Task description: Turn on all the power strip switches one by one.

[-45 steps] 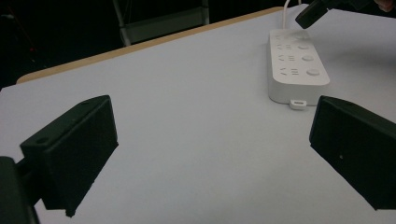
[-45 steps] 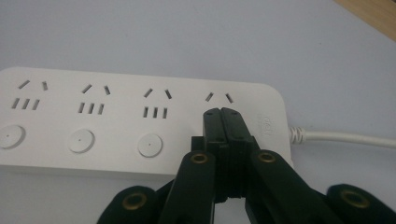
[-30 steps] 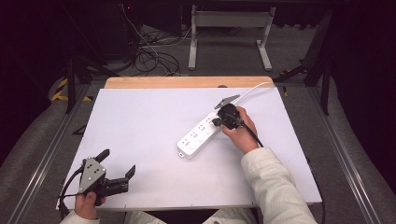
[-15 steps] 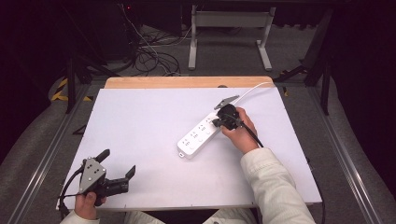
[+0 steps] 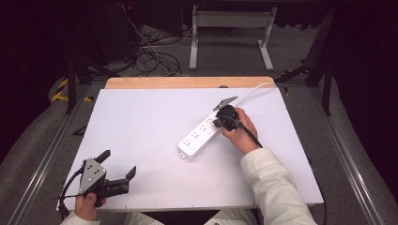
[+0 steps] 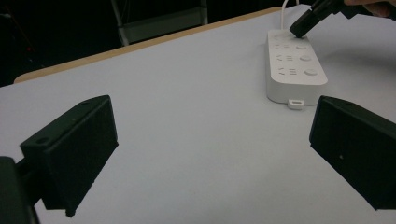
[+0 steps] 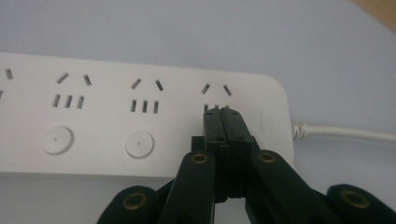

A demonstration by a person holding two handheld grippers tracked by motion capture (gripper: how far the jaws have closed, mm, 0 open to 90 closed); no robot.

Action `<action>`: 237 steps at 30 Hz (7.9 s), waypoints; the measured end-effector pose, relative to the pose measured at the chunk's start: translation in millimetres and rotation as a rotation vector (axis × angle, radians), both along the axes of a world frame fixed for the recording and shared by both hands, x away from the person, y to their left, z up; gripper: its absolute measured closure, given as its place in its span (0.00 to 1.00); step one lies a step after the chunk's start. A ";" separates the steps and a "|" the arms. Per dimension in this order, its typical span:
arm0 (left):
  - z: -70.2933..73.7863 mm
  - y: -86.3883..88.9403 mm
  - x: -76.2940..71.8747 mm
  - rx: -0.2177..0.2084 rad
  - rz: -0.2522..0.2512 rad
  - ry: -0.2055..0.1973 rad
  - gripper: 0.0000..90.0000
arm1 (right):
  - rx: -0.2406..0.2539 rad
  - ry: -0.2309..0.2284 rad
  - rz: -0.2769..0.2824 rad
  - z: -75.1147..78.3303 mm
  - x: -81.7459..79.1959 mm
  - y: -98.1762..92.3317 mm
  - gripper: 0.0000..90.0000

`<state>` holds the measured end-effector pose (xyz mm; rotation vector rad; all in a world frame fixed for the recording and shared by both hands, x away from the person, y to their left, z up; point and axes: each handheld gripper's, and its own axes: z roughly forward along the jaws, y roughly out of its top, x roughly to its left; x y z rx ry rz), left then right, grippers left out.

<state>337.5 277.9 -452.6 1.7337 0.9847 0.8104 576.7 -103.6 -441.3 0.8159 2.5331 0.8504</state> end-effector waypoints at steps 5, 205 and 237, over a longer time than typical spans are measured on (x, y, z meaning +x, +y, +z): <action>-0.7 -0.6 1.4 -0.004 0.004 0.002 0.02 | 0.168 -0.047 0.022 26.0 -7.5 -6.1 1.00; -0.6 -1.2 0.3 -0.002 0.001 0.001 0.02 | 0.226 -0.045 0.223 26.0 -77.4 33.6 1.00; -0.6 -0.9 0.4 -0.003 0.000 0.002 0.02 | 0.052 0.071 0.297 -2.1 -74.2 62.8 1.00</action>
